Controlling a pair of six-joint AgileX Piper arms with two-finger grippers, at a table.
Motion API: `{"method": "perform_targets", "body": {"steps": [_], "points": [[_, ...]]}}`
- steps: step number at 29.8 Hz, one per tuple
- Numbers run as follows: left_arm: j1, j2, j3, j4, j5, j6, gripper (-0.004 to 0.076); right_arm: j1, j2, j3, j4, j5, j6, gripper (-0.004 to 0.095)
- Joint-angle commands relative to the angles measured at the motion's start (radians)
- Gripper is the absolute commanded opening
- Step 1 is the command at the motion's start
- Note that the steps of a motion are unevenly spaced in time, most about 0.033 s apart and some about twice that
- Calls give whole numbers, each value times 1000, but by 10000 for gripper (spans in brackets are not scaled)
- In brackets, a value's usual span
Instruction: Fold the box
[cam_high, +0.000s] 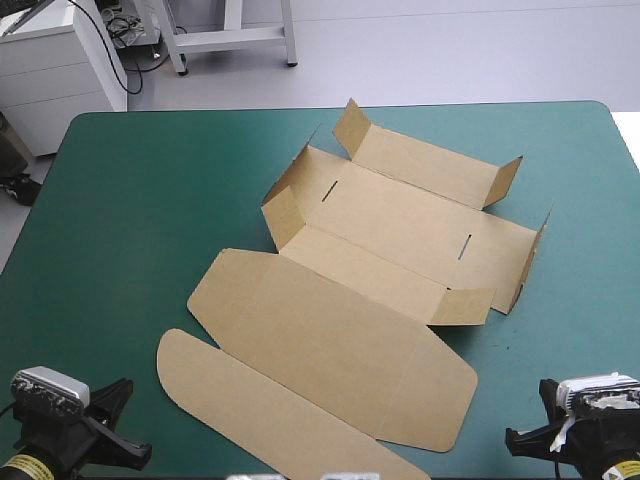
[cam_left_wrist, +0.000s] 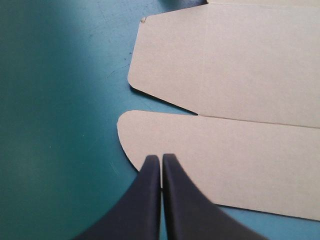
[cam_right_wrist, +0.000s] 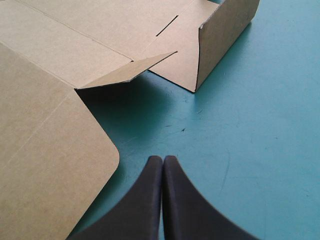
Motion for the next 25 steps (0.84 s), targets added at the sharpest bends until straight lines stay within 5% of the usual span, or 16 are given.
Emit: {"method": "perform_targets", "body": {"steps": [1, 9, 25], "points": [[-2, 15, -21, 0, -64, -6, -8, 0, 59, -91, 14, -22, -4, -20], [-2, 15, -21, 0, -64, -6, -8, 0, 336, -367, 27, 151, 47, -19], [-2, 15, -21, 0, -64, -6, -8, 0, 809, -634, 107, 219, 250, 37]]}}
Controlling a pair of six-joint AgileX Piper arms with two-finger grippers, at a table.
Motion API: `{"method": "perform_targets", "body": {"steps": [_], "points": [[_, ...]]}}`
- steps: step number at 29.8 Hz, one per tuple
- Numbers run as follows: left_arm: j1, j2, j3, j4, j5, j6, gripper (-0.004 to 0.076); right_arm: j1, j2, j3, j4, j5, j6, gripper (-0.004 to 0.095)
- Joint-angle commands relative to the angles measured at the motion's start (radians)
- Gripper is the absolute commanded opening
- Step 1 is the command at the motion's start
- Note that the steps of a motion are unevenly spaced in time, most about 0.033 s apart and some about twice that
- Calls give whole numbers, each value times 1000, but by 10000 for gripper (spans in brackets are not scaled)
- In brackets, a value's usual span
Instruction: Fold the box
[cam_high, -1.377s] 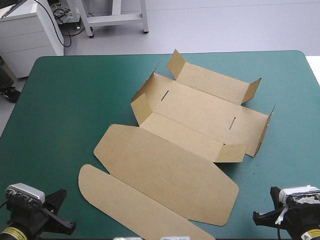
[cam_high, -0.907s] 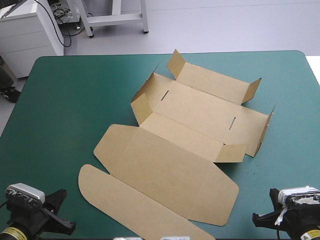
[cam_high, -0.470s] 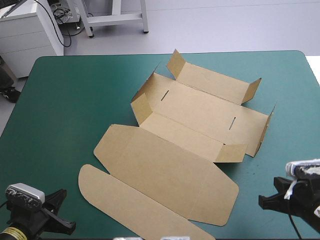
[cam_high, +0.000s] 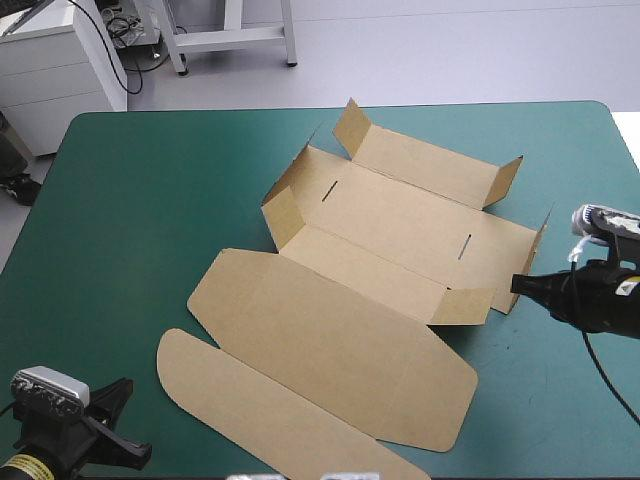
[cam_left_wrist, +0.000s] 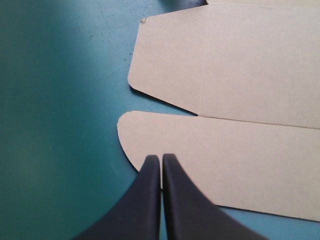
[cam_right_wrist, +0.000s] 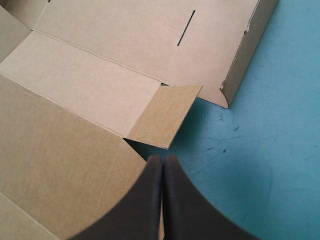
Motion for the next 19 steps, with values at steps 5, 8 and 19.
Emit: {"method": "perform_targets", "body": {"steps": [5, 8, 19], "points": [[-2, 15, -21, 0, -62, -6, -8, 0, 102, -34, 44, 9, 24, 237], [-2, 15, -21, 0, -62, -6, -8, 0, 140, -30, 43, 9, 50, 349], [-2, 15, -21, 0, -62, -6, -8, 0, 279, 86, 61, 9, 83, 446]]}}
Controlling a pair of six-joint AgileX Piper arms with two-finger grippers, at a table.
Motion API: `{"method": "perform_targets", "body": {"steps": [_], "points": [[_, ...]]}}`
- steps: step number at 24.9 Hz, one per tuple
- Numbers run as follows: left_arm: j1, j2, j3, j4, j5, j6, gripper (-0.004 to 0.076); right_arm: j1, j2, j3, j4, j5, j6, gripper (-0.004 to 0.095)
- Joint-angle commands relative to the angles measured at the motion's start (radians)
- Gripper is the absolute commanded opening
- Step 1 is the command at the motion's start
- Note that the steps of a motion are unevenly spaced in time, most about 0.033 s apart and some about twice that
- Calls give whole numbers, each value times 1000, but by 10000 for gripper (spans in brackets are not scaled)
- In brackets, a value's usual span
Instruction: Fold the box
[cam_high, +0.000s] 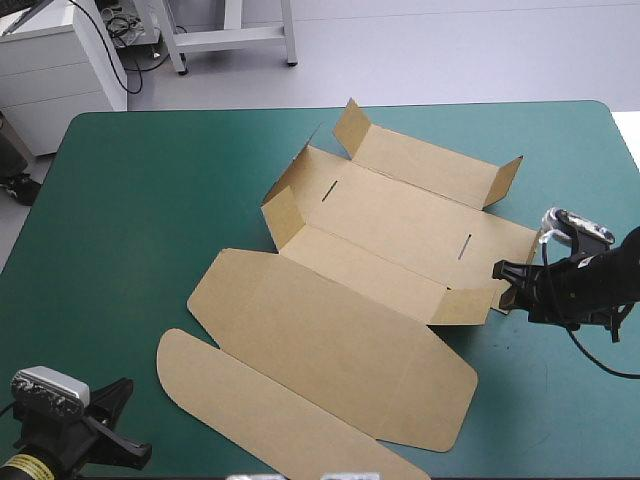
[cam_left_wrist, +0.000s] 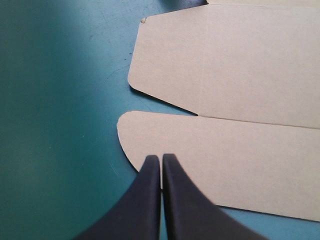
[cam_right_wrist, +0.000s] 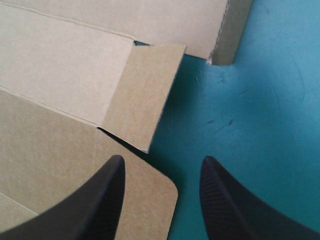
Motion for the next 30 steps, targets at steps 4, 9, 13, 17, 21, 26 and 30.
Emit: {"method": "perform_targets", "body": {"steps": [4, 9, 13, 17, 21, 26, 30], "points": [[-2, 15, -21, 0, -63, -6, -8, 0, 49, 26, 95, 9, 21, 445], [-2, 15, -21, 0, -63, -6, -8, 0, 123, 26, 214, -30, -5, 445], [-2, 15, -21, 0, -63, -6, -8, 0, 181, 28, 186, -28, -21, 445], [-2, 15, -21, 0, -63, -6, -8, 0, 226, 28, 183, -73, -21, 445], [-2, 15, -21, 0, -63, -6, -8, 0, 271, 28, 189, -76, -21, 445], [-2, 15, -21, 0, -63, -6, -8, 2, 346, 32, 311, -107, -58, 444], [-2, 15, -21, 0, -63, -6, -8, 67, 393, 34, 316, -141, -63, 444]]}}
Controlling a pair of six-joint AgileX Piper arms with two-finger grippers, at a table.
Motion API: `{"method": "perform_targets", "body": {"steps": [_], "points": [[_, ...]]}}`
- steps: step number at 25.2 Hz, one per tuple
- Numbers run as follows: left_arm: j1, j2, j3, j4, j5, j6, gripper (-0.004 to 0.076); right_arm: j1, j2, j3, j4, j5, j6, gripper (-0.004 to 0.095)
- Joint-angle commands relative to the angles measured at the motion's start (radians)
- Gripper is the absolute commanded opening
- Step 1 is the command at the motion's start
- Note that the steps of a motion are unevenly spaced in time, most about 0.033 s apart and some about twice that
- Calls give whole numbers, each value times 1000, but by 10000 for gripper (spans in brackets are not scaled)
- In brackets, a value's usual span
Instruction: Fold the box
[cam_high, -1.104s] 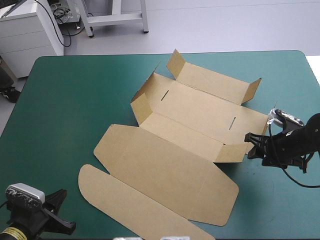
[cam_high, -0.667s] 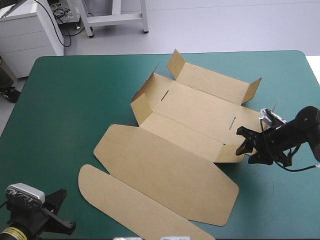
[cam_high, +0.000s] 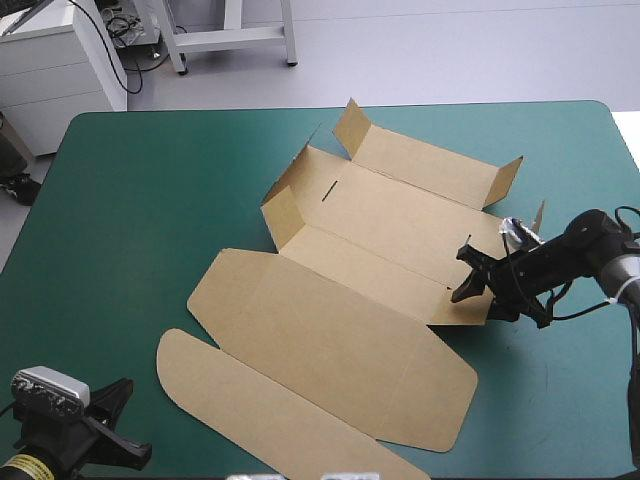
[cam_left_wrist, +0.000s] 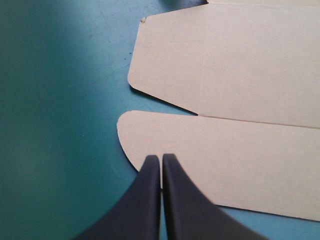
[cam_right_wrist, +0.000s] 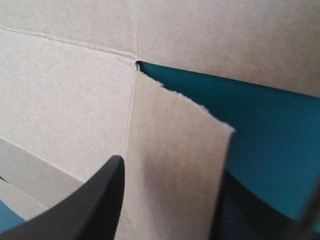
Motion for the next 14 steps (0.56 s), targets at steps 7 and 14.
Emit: {"method": "perform_targets", "body": {"steps": [7, 14], "points": [[-2, 15, -21, 0, -65, -6, -8, 74, 16, -27, 59, -62, -9, 305], [-2, 15, -21, 0, -65, -6, -8, 74, 16, -27, 59, -32, -9, 17]]}}
